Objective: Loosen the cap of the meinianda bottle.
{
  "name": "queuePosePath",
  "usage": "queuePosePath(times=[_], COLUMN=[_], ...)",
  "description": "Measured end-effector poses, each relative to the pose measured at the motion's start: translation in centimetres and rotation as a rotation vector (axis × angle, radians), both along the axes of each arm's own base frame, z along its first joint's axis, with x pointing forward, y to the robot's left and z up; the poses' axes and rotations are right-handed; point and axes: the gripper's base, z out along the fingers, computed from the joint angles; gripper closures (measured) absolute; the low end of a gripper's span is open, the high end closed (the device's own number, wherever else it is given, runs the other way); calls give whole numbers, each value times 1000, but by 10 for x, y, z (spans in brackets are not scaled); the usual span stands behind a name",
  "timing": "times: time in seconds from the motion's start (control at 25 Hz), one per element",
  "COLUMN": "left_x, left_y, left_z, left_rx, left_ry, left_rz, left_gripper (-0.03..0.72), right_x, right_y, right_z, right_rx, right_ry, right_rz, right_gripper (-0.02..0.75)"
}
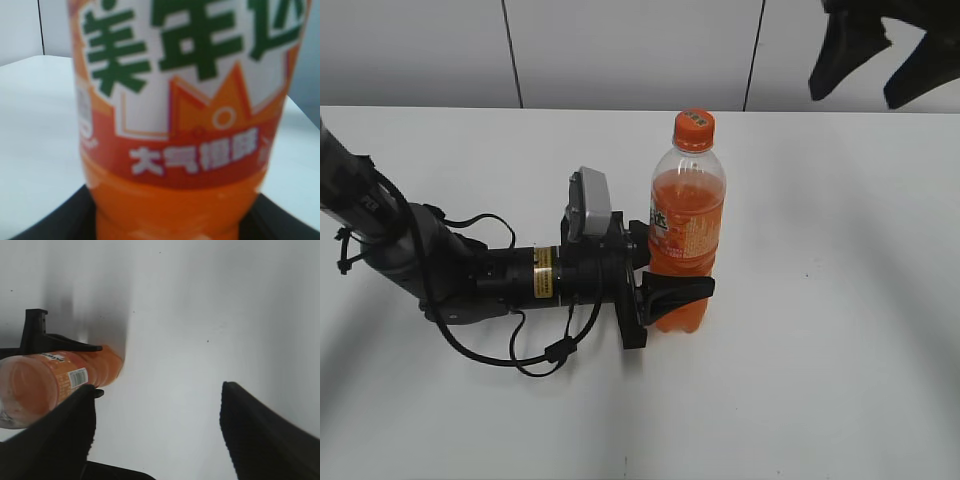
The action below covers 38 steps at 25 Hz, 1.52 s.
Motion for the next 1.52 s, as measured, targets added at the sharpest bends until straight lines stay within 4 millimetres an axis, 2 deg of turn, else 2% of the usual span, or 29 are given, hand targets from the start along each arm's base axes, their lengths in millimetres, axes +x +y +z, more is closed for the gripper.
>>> queuePosePath(times=[0.16, 0.4, 0.68, 1.32, 1.52], left_x=[0, 0, 0, 0, 0], left_y=[0, 0, 0, 0, 0], left_z=[0, 0, 0, 0, 0], left_rx=[0, -1, -1, 0, -1], left_ry=[0, 0, 0, 1, 1], left_rz=[0, 1, 2, 2, 3], left_gripper=[300, 300, 300, 300, 300], right_x=[-2, -6, -10, -11, -16], right_y=[29, 65, 93, 106, 112], right_z=[-1, 15, 2, -10, -10], right_rx=[18, 50, 51, 40, 35], right_ry=[6, -48, -9, 22, 21], right_rz=[63, 144, 203, 229, 251], right_gripper=[160, 160, 160, 160, 188])
